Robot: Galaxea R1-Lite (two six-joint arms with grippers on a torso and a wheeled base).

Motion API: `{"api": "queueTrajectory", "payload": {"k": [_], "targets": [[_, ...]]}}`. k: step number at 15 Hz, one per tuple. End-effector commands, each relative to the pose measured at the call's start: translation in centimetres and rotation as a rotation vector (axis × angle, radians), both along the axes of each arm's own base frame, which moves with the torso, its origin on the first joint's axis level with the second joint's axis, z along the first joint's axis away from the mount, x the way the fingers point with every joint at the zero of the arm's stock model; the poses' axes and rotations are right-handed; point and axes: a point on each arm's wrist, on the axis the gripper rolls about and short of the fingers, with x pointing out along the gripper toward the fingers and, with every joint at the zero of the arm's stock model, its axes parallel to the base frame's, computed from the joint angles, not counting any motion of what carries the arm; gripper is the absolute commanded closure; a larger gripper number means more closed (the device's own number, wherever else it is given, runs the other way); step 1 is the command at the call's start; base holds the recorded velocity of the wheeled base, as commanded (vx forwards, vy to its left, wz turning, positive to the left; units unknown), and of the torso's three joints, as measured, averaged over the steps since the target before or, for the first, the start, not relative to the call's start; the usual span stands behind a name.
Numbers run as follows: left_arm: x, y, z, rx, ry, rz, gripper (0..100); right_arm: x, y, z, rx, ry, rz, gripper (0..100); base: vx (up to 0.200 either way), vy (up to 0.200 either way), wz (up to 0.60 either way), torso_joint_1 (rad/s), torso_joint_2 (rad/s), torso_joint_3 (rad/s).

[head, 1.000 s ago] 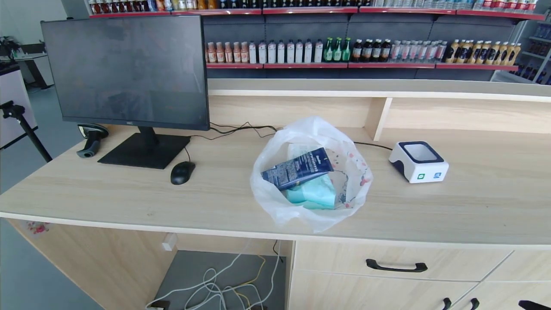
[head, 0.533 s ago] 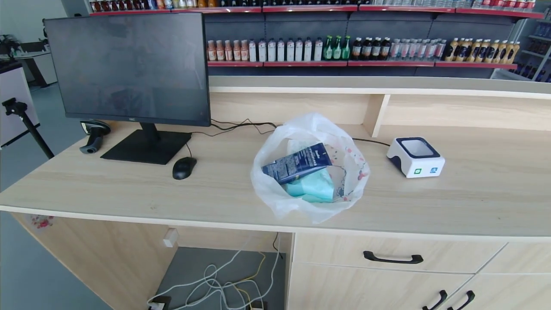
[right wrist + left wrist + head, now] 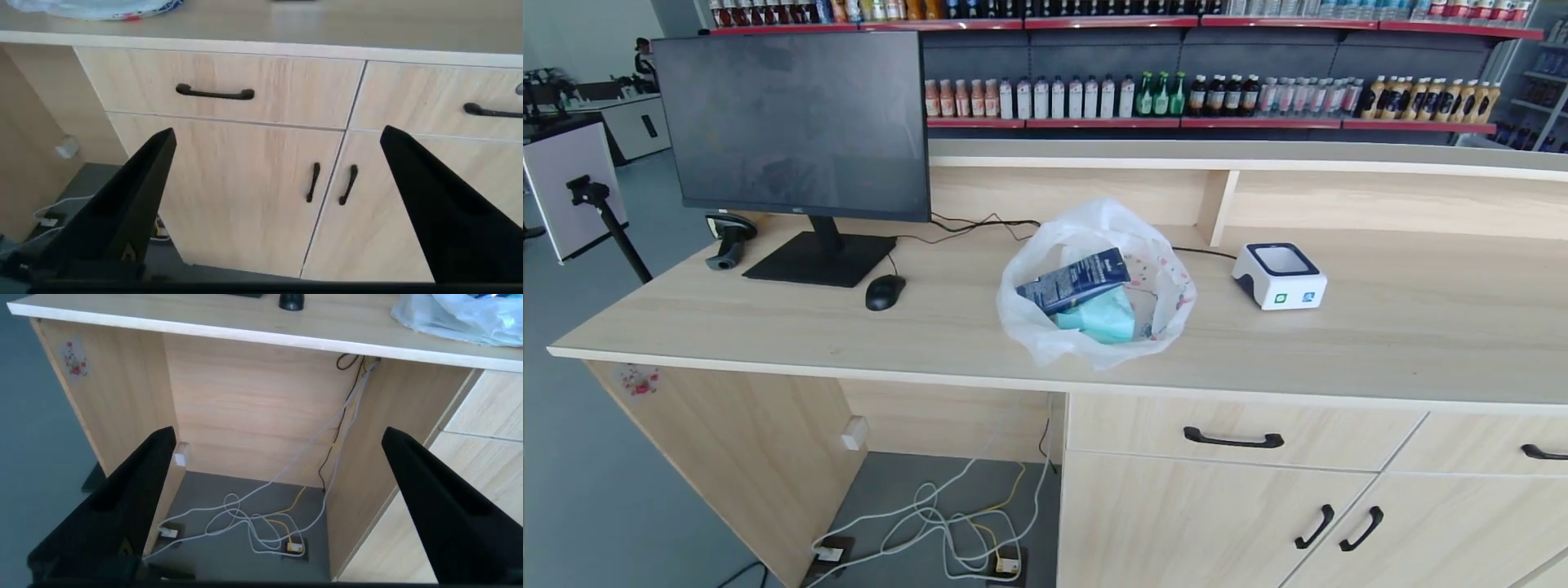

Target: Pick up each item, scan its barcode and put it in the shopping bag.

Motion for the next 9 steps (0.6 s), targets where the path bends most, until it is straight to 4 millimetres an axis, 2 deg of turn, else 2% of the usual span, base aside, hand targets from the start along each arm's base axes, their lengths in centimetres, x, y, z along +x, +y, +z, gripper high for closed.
{"api": "queueTrajectory", "payload": {"k": [1, 9], "targets": [[0.00, 0.00, 0.00, -0.002, 0.000, 0.002, 0, -0.05, 0.01, -0.14, -0.009, -0.007, -0.003, 0, 0.000, -0.200, 0.00, -0.012, 0.00, 0.002], [0.00, 0.00, 0.00, -0.002, 0.000, 0.002, 0, -0.05, 0.01, -0.14, -0.004, -0.007, -0.003, 0, 0.000, -0.200, 0.00, 0.004, 0.00, 0.000]]}}
